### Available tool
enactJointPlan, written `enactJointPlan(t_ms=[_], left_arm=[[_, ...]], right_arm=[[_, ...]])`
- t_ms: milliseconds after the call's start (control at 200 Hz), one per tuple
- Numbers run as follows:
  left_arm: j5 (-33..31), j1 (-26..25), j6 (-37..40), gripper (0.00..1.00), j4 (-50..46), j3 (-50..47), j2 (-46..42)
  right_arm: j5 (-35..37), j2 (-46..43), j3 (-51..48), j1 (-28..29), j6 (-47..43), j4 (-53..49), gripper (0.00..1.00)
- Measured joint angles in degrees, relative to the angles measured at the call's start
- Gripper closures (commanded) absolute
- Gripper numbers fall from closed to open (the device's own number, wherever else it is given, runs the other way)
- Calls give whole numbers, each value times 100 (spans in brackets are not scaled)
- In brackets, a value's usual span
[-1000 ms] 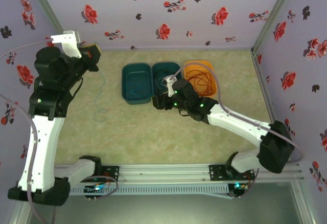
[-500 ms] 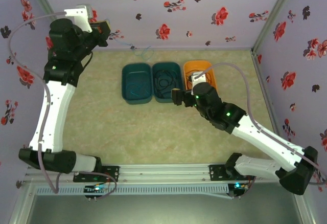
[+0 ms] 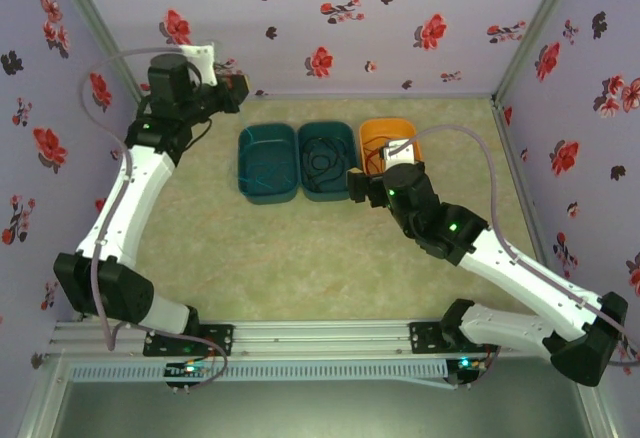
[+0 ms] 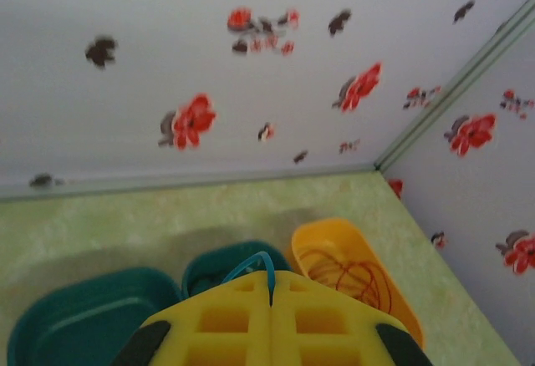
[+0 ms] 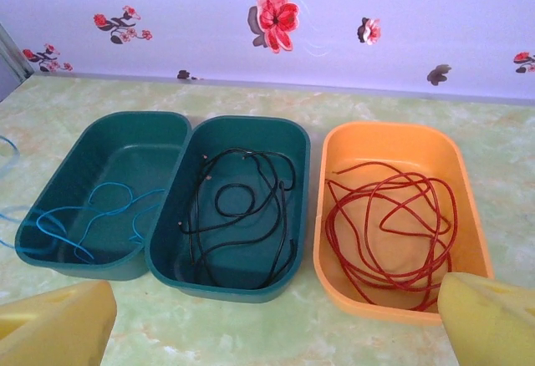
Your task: Untangle the cables
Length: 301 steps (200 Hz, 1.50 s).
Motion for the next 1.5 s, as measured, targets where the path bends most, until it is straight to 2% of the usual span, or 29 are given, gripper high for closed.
enactJointPlan(t_ms=[210, 600, 855, 915, 985, 1115, 1275, 1505], left_arm=[[35, -37, 11, 100, -120, -138, 179], [13, -61, 251, 100, -227, 691, 1012], [-581, -168, 588, 100, -828, 695, 2044], [-708, -219, 654, 97, -986, 693, 2225], [-817, -271, 691, 92, -1108, 693, 2385], [-940, -328, 800, 74, -1281, 693, 2627], [-1062, -376, 901, 34, -1484, 693, 2712], [-1519, -387, 1025, 7, -1550, 365, 2004]], right_arm=[[59, -2, 0, 0, -68, 0, 1], [129, -37, 0, 0, -74, -22, 1], [457, -289, 0, 2, -76, -87, 1], [575, -350, 0, 0, -85, -94, 1], [748, -380, 0, 0, -87, -131, 1], [1104, -420, -120, 0, -127, -188, 1], [1552, -577, -544, -24, -282, -164, 1], [1952, -1108, -1290, -363, -431, 13, 1]])
